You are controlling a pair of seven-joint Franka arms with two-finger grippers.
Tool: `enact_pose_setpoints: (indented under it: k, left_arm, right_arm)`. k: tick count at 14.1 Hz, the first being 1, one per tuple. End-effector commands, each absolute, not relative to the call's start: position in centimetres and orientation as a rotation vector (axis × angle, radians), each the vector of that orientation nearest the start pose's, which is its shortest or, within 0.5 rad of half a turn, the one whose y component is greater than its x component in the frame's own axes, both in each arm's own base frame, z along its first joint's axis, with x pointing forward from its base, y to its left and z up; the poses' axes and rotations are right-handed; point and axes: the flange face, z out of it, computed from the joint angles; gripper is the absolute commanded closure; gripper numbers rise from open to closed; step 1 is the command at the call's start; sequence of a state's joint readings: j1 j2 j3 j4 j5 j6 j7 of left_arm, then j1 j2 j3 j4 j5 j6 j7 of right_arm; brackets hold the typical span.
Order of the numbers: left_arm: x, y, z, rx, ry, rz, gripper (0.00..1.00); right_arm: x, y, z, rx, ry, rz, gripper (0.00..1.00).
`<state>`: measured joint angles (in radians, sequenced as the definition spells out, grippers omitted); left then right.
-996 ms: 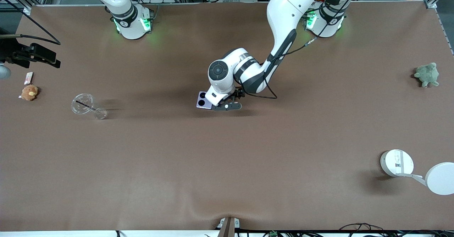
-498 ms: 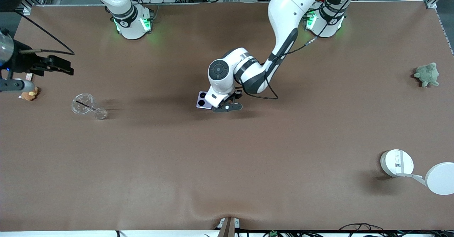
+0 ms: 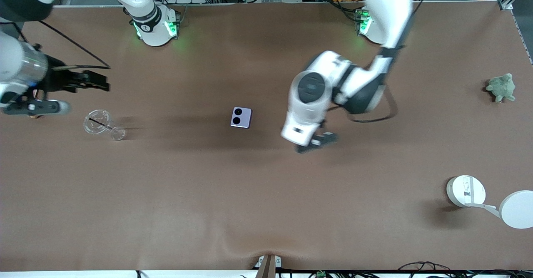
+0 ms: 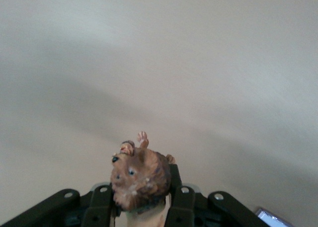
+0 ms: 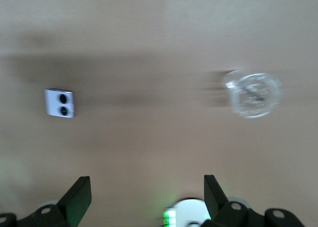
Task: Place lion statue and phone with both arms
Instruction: 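Carry the lion toward the lamp base while the right gripper reaches the phone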
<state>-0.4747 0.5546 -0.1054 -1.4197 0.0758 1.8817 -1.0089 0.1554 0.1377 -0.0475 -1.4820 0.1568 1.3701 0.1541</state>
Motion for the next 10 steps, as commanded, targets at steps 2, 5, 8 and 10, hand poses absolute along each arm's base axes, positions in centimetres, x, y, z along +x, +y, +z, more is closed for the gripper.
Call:
enact_pose_setpoints:
  k: [2, 5, 8, 10]
  left_arm:
    - [64.4, -24.9, 36.4, -2.872, -0.841, 0.095, 1.0]
    - [66.9, -17.5, 33.7, -2.717, -0.835, 0.02, 1.0]
    - [68.6, -10.4, 31.2, -2.717, -0.673, 0.07, 1.0]
    - [69.8, -6.6, 30.7, -2.788, -0.507, 0.071, 1.0]
  right_arm:
    - [58.3, 12.6, 54.8, -2.935, 0.132, 0.42, 0.0]
    - [58.7, 18.2, 51.1, -2.961, 0.235, 0.407, 0.0]
    - [58.1, 22.6, 48.1, -2.973, 0.23, 0.365, 0.0]
    - [57.7, 25.2, 45.7, -2.991, 0.179, 0.4, 0.0]
